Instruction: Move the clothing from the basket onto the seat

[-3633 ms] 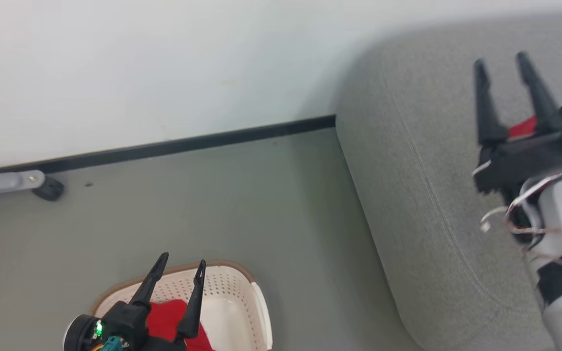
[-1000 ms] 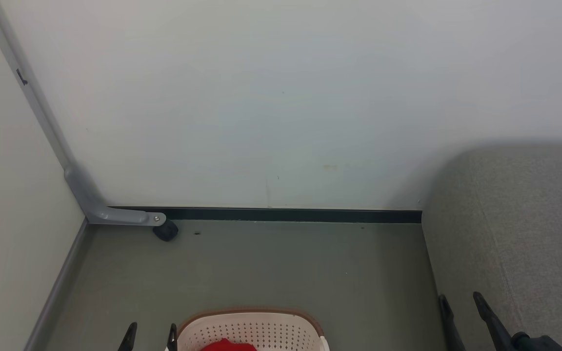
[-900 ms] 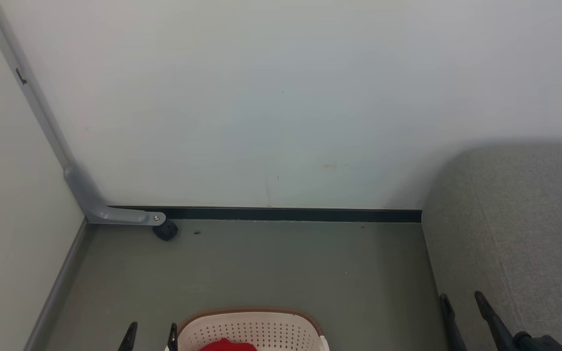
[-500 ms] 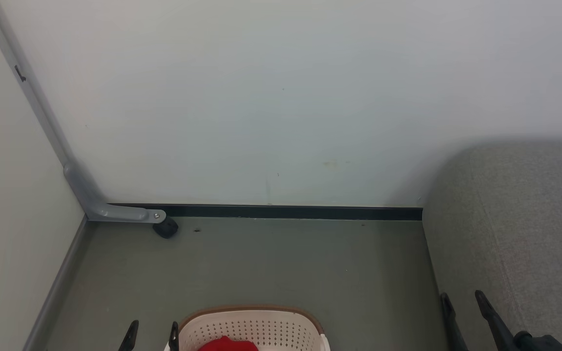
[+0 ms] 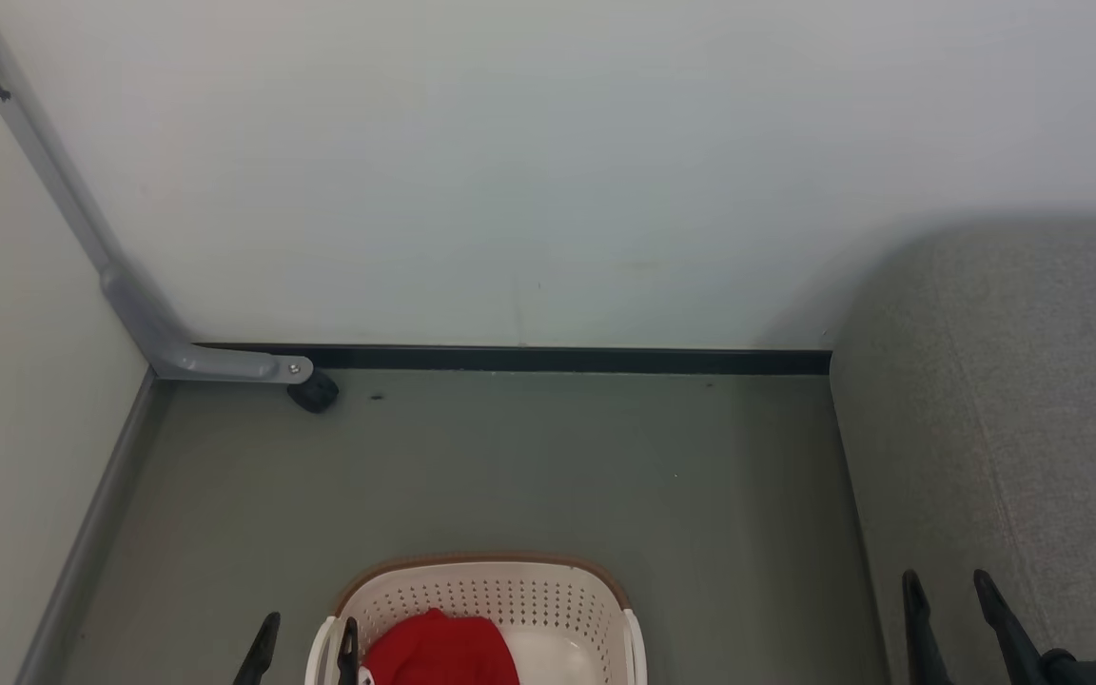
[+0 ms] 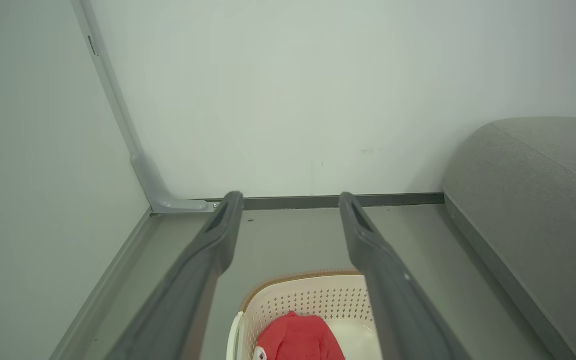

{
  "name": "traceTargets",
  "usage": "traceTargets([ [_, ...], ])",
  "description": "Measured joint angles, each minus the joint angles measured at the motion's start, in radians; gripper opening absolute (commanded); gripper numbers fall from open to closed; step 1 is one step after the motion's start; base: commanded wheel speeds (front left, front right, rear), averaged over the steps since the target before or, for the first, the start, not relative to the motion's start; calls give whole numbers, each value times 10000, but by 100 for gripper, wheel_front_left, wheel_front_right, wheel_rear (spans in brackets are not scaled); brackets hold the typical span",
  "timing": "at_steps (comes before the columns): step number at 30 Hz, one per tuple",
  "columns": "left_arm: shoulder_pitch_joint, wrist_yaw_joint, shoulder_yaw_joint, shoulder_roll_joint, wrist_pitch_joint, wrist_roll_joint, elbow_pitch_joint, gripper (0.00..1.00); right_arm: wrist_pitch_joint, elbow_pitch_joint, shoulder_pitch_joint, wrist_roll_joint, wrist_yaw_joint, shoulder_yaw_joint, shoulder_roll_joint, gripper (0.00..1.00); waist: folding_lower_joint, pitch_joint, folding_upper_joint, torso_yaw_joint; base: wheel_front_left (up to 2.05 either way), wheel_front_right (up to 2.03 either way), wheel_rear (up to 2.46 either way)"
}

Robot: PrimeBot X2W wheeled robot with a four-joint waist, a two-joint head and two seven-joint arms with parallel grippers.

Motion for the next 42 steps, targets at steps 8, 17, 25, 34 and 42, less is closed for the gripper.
traceTargets([
  [8,-566,-527,-280,199,0,207,761,100,0,121,185,-263,-138,56,23,100,1,1150,1,-135,0,0,0],
  [17,-2128,-794,-477,780,0,512,2063,100,0,31,298,-527,-180,257,94,100,2,2433,2,-394,0,0,0],
  [25,-3529,-903,-667,1168,265,871,3093,100,0,-267,-20,-832,-257,412,228,100,2,3467,1,-625,0,0,0],
  [34,-5284,-1053,-1252,1994,867,1722,4370,100,0,-589,-570,-1028,-353,510,426,100,3,4818,2,-936,0,0,0],
  [42,-7008,-1145,-2535,2886,1588,3252,5267,100,-2,-924,-1190,-1124,-443,537,593,100,3,6028,2,-1162,0,0,0],
])
